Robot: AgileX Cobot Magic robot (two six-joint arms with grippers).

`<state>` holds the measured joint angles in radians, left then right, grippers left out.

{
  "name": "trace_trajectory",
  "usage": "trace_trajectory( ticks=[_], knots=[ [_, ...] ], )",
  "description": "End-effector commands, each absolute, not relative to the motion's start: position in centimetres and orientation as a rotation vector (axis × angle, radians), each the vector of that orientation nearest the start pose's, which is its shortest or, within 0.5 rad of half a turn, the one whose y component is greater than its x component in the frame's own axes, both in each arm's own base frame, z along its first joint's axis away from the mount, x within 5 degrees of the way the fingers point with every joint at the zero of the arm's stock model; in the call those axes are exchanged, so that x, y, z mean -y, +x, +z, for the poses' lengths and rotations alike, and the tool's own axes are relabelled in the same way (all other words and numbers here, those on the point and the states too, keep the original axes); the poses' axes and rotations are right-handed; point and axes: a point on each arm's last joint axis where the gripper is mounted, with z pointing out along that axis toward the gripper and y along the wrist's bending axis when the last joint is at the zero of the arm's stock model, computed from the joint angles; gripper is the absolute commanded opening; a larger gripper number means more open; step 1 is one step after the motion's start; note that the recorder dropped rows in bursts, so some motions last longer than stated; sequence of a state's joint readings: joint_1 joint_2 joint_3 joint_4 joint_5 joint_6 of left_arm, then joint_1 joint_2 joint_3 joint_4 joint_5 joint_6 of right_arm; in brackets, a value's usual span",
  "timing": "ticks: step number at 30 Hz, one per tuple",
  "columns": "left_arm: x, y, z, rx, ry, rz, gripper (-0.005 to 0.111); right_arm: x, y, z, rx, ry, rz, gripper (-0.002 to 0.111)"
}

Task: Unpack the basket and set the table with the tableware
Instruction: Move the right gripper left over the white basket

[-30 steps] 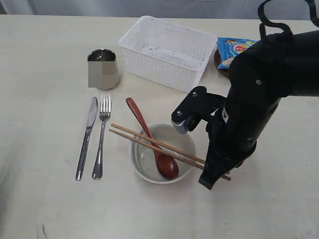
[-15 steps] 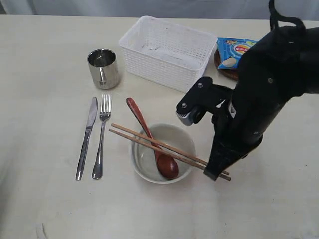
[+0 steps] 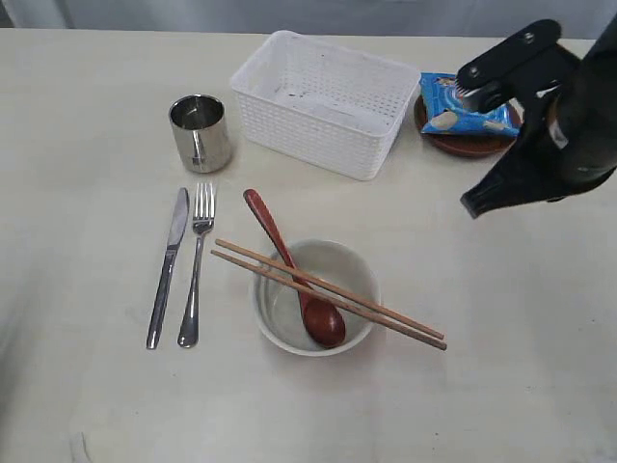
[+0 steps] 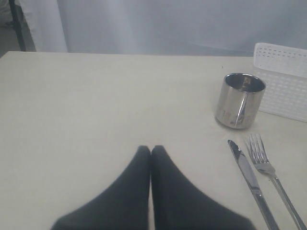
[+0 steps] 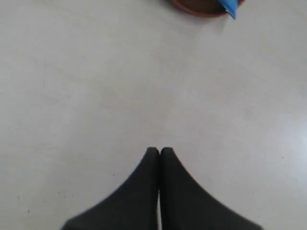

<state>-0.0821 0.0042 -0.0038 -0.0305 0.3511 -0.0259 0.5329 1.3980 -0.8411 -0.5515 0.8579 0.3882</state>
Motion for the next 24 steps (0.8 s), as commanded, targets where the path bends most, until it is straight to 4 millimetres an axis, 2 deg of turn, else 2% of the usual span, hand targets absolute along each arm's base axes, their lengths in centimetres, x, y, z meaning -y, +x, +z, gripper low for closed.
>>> trace_trajectory(
  ticks=[1, 6, 12, 17, 24],
  knots=[
    [0.5, 5.3, 18.2, -1.827, 0.032, -0.102, 0.000, -8.1, 24.8, 24.0, -2.637, -0.417, -0.318, -0.001],
    [0.5, 5.3, 18.2, -1.827, 0.032, -0.102, 0.000, -7.0, 26.4, 24.2, -2.639, -0.317, -0.306, -0.001],
    [0.5, 5.3, 18.2, -1.827, 0.032, -0.102, 0.000, -7.5, 28.5, 23.3, -2.668, -0.294, -0.304, -0.001],
    [0.5, 5.3, 18.2, -1.827, 0.032, -0.102, 0.000, -9.2, 30.5, 22.8, -2.637, -0.381, -0.154, -0.001],
    [0.5, 5.3, 18.2, -1.827, 0.032, -0.102, 0.000, -11.8, 33.0, 24.7, -2.505, -0.621, 0.038, 0.000]
  ],
)
